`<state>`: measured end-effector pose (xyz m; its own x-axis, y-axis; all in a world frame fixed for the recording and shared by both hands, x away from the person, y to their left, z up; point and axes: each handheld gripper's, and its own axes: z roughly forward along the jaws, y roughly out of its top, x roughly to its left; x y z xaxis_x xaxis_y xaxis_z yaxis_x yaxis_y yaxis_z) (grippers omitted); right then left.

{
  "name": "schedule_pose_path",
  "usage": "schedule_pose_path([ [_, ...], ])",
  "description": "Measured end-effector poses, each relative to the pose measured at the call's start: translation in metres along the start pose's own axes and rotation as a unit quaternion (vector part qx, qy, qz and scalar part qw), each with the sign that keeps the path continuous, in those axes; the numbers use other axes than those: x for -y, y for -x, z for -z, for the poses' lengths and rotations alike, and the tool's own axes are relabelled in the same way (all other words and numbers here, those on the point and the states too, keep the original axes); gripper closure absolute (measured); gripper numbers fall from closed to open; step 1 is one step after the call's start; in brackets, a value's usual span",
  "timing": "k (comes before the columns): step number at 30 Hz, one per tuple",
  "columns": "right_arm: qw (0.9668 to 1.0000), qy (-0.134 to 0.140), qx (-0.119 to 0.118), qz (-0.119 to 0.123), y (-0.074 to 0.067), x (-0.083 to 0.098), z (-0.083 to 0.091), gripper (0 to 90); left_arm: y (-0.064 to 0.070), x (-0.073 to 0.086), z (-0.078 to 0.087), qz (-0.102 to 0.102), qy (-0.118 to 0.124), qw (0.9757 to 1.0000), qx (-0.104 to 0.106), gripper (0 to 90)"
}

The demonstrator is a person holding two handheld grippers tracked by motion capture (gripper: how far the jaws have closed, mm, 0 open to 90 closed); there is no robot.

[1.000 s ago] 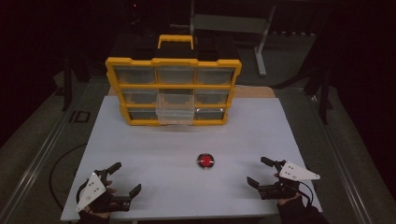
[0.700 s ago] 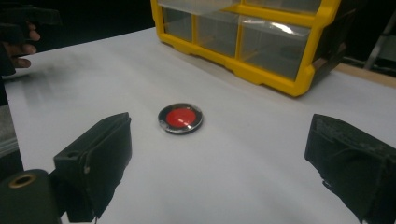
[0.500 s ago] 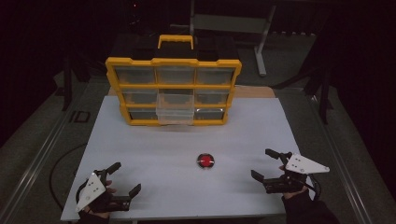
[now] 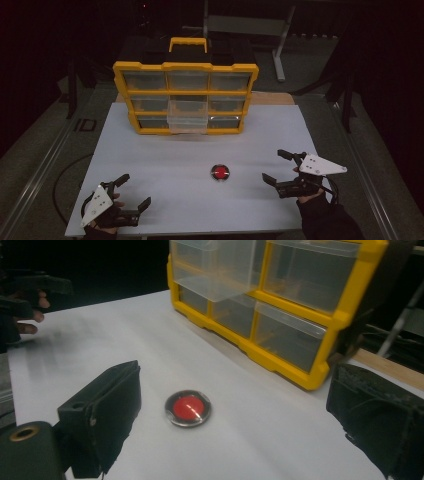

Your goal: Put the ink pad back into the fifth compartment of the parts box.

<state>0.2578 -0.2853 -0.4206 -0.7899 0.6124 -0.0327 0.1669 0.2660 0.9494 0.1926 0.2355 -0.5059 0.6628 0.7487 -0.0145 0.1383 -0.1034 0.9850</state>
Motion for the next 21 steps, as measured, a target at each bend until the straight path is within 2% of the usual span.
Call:
schedule_pose_path([
  [5,0.9999,-0.003,-0.002,0.010,-0.003,-0.004,-0.008,7.6,0.000,0.000,0.000,0.000,0.000,1.0000,0.001,0.0],
  [12,0.9996,-0.005,-0.017,0.022,-0.010,-0.010,-0.024,7.6,0.000,0.000,0.000,0.003,0.002,1.0000,0.001,0.0],
  [21,0.9991,-0.009,-0.032,0.026,-0.012,-0.011,-0.041,7.6,0.000,0.000,0.000,0.003,0.003,1.0000,0.002,0.0],
])
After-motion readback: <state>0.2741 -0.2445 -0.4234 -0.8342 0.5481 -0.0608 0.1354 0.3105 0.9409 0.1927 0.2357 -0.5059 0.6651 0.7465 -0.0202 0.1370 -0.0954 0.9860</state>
